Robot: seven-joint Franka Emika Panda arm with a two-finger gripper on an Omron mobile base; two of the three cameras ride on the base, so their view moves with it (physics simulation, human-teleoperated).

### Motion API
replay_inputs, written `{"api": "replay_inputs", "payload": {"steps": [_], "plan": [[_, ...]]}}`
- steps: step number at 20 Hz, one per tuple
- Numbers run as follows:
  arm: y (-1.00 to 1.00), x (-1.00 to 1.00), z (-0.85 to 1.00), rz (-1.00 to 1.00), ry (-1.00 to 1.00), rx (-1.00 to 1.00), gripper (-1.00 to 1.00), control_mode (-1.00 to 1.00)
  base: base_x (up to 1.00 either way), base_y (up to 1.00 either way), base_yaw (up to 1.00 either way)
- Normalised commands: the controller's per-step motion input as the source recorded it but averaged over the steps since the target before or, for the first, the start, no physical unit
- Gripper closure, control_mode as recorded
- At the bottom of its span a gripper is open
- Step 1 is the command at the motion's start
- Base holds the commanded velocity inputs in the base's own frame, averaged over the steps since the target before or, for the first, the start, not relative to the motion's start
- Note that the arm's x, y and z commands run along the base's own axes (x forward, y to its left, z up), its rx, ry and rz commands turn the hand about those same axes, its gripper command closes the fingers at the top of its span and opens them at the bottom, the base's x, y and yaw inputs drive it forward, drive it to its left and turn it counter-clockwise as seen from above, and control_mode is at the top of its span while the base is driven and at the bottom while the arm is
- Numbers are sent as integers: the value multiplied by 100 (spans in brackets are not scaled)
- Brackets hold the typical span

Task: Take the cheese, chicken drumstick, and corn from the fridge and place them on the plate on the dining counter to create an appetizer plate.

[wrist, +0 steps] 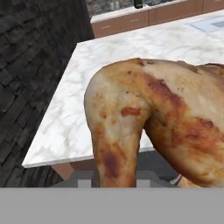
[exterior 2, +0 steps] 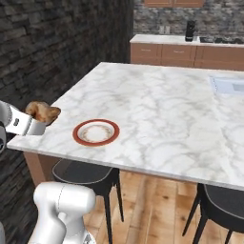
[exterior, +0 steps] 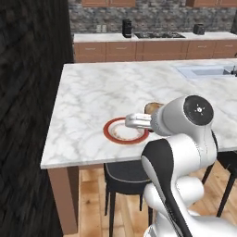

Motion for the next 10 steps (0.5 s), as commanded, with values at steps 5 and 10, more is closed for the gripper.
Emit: {"api": "replay_inputs", "payload": {"steps": [5,10], "plan": [[0,0,0,0,0,0,100,100,16,20,-23],[0,0,0,0,0,0,100,100,26,17,-15]]}}
